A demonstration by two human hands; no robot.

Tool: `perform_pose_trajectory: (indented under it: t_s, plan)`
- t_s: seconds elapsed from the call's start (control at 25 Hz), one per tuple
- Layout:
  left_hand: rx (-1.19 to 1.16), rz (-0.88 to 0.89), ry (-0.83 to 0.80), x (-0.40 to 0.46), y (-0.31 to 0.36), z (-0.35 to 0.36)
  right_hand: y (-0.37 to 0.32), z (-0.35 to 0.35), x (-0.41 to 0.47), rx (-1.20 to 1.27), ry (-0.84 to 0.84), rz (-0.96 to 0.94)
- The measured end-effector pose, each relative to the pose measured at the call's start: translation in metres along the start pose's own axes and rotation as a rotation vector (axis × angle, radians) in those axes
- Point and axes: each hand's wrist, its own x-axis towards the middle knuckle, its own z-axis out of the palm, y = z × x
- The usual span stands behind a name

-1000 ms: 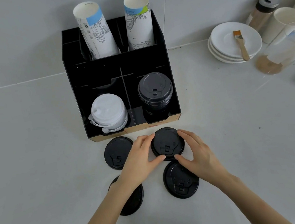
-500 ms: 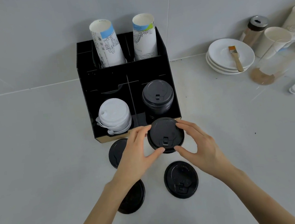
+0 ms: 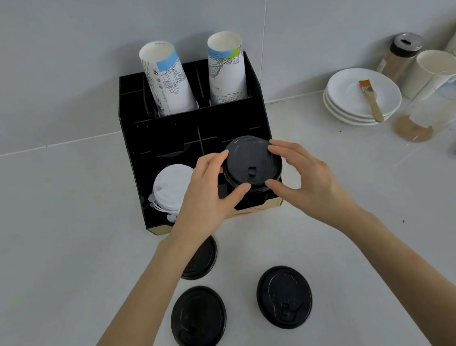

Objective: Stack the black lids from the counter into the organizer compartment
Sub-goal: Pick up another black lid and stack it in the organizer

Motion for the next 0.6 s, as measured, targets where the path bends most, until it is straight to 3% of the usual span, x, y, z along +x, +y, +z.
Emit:
perform_pose_trajectory:
  t_s: [0.6]
  plan:
    - [0.037, -0.121, -0.017, 0.033, -0.024, 0.016, 0.024, 0.018, 0.043, -0.132, -0.126, 0.025]
